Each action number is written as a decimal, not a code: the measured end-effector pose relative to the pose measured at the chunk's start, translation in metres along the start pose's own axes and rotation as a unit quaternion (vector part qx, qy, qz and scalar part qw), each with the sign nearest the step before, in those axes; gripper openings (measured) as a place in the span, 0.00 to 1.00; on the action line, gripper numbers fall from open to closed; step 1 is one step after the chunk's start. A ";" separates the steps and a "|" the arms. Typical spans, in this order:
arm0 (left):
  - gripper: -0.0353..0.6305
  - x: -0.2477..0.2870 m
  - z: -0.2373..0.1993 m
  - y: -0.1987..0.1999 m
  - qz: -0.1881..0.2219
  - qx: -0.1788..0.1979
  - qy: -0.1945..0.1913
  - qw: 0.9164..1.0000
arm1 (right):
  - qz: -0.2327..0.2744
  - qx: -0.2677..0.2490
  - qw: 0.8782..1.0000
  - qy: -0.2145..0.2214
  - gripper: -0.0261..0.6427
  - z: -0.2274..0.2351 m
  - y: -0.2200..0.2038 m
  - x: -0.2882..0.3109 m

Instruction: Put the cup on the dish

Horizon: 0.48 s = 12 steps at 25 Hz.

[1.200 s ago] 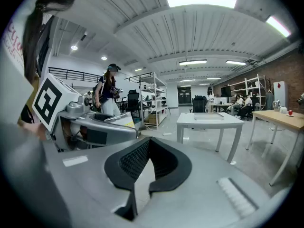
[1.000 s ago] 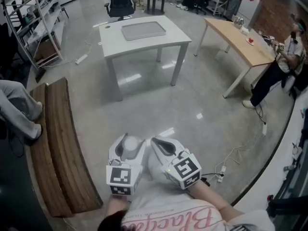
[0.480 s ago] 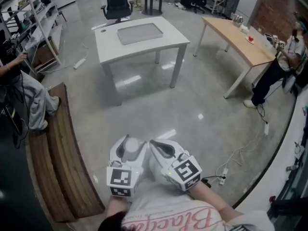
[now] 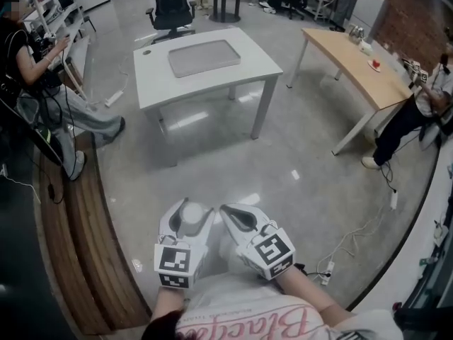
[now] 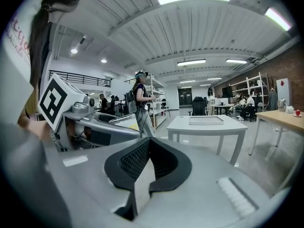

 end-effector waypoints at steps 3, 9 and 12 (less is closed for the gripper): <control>0.44 0.024 -0.019 0.020 0.005 0.001 0.008 1.000 | 0.004 0.000 1.000 0.001 0.04 0.026 0.014 0.016; 0.44 0.064 -0.038 0.061 0.014 0.007 0.026 1.000 | 0.010 0.002 1.000 0.012 0.04 0.075 0.042 0.039; 0.44 0.081 -0.048 0.077 0.016 0.007 0.032 0.999 | 0.020 -0.001 1.000 0.020 0.04 0.094 0.061 0.050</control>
Point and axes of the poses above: the fingertips, and each gripper's own axes: x forward along the fingers, z to its right, y out of its top, the point moved 2 cm from there along -x, backward along the fingers, and after that the axes turned 8 degrees about -z, right-handed, at the moved point
